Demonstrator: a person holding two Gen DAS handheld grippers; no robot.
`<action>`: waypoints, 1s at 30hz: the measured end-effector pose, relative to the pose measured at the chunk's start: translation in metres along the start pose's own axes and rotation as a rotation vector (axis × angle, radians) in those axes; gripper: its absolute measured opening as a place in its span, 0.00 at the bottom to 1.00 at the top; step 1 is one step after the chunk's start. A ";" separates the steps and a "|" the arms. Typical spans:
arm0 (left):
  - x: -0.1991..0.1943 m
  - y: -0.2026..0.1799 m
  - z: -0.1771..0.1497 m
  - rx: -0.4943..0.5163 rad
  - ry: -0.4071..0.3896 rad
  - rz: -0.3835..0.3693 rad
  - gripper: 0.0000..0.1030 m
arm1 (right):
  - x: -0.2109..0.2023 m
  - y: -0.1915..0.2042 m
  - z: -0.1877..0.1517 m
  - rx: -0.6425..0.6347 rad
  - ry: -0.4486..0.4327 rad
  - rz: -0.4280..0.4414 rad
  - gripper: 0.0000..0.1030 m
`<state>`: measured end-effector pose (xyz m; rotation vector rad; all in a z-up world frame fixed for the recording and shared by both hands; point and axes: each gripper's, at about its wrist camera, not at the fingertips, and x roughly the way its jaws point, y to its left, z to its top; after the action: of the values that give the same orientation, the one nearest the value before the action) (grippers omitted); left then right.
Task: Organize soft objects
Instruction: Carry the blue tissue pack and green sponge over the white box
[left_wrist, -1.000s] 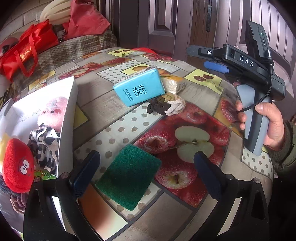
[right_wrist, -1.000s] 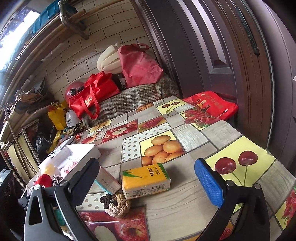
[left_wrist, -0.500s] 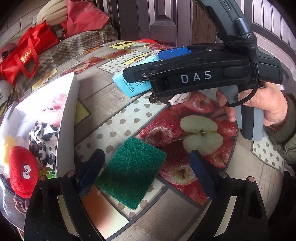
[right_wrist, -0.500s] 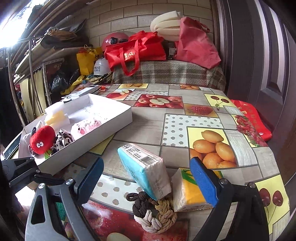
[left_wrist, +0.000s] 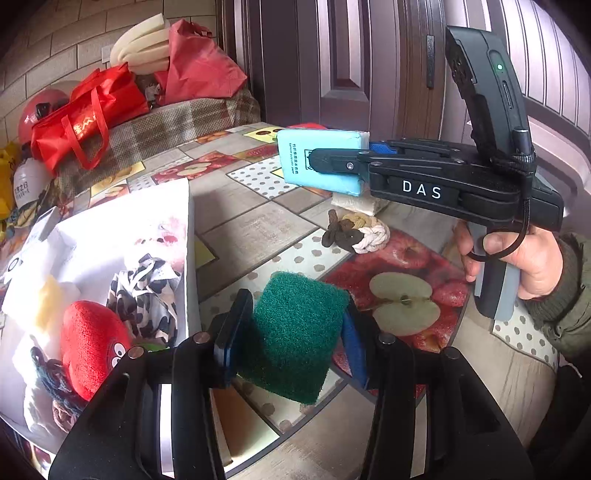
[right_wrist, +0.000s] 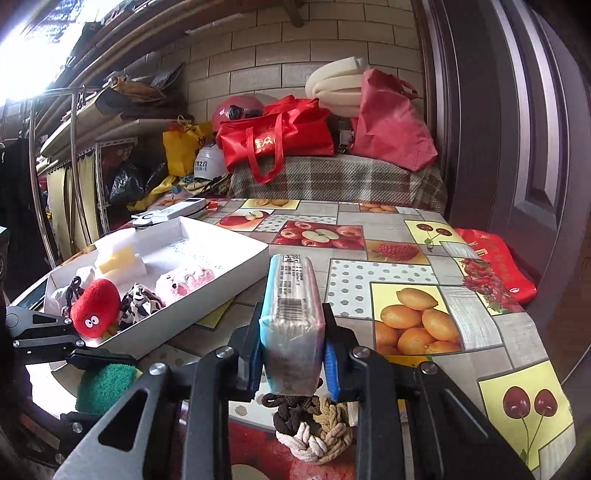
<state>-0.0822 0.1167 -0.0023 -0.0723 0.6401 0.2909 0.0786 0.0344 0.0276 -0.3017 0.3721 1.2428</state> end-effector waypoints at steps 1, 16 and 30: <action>-0.005 -0.002 0.000 0.012 -0.029 0.003 0.44 | -0.004 0.000 -0.001 0.013 -0.013 -0.001 0.26; -0.053 0.002 -0.008 0.003 -0.251 0.072 0.45 | -0.045 0.030 -0.012 0.019 -0.105 -0.010 0.26; -0.075 0.043 -0.026 -0.088 -0.282 0.182 0.45 | -0.042 0.051 -0.015 -0.008 -0.089 0.026 0.26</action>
<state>-0.1671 0.1352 0.0231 -0.0558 0.3535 0.4953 0.0162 0.0073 0.0318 -0.2481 0.2958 1.2786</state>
